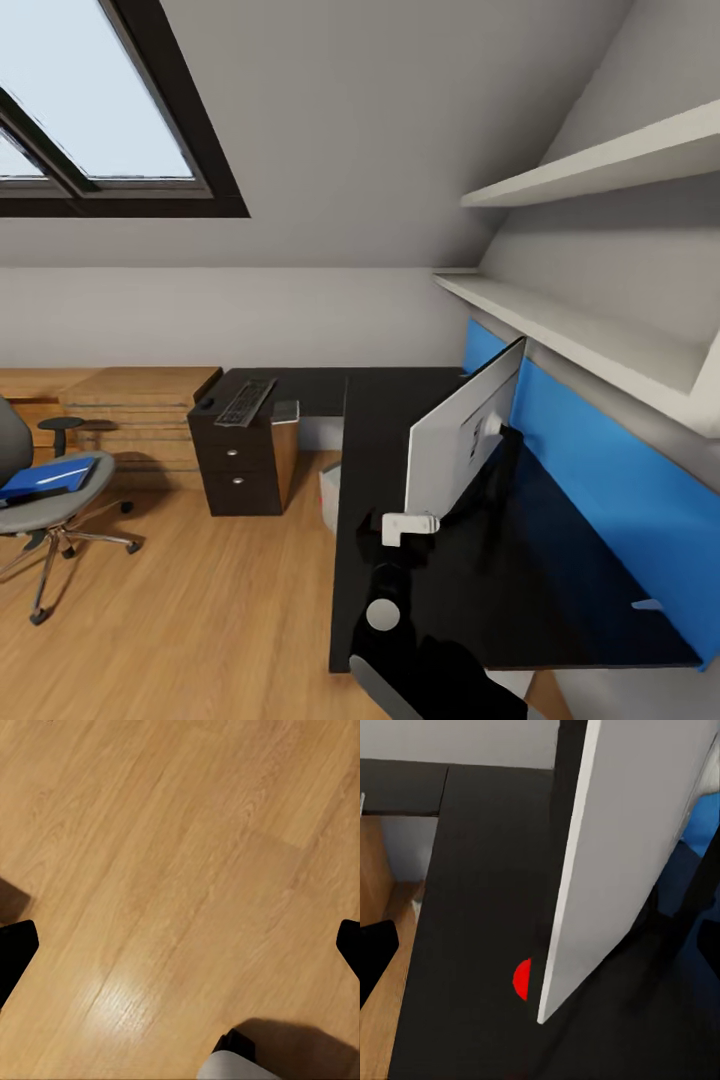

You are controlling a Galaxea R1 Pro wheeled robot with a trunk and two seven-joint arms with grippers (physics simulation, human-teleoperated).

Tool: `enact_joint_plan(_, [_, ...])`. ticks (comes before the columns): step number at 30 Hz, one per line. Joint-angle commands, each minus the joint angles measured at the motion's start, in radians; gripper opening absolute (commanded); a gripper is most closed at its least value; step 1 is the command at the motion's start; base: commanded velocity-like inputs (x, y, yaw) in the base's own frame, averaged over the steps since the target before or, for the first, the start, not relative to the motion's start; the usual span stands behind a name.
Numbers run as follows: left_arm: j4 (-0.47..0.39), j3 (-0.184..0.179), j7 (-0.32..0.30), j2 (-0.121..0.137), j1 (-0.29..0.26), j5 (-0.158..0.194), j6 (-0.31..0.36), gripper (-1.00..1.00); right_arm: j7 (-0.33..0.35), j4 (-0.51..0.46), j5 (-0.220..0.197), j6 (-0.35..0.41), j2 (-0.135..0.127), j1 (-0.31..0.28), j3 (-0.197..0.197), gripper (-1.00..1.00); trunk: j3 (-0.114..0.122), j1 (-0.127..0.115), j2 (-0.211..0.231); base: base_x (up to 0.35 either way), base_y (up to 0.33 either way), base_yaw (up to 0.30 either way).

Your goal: In the bedroom, organize the workspace by keeping the computer under the desk, ensuring the monitor is on the desk, placing the keyboard on the desk next to the monitor, placing the mouse on the desk next to the keyboard, moving the folder from the swivel chair onto the desk next to the mouse, stacking the notebook on top of the folder with the pen on top of the notebook, and positioning the swivel chair next to the desk.

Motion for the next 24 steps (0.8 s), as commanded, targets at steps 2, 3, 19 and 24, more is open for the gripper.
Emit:
enact_joint_plan(2, [-0.002, -0.01, 0.009, 0.0, -0.001, 0.005, 0.005, 1.0, -0.014, 0.017, 0.07, -0.031, -0.005, -0.002, 0.002, 1.0, -0.002, 0.001, -0.002, 0.088, 0.073, 0.0])
enact_joint_plan(3, [-0.002, -0.01, 0.009, 0.0, -0.001, 0.005, 0.005, 1.0, -0.015, 0.023, 0.073, -0.035, -0.008, -0.002, 0.002, 1.0, -0.002, 0.001, -0.002, 0.05, 0.041, 0.0])
enact_joint_plan(19, [-0.001, -0.01, 0.01, 0.0, -0.001, 0.005, 0.004, 1.0, -0.009, 0.101, 0.079, -0.076, -0.016, -0.002, -0.012, 1.0, -0.002, 0.001, -0.002, 0.085, 0.053, 0.0])
enact_joint_plan(24, [-0.001, -0.009, 0.01, 0.0, -0.001, 0.005, 0.004, 1.0, -0.008, 0.109, 0.079, -0.088, -0.017, -0.002, -0.014, 1.0, -0.002, 0.001, -0.002, 0.13, 0.074, 0.0])
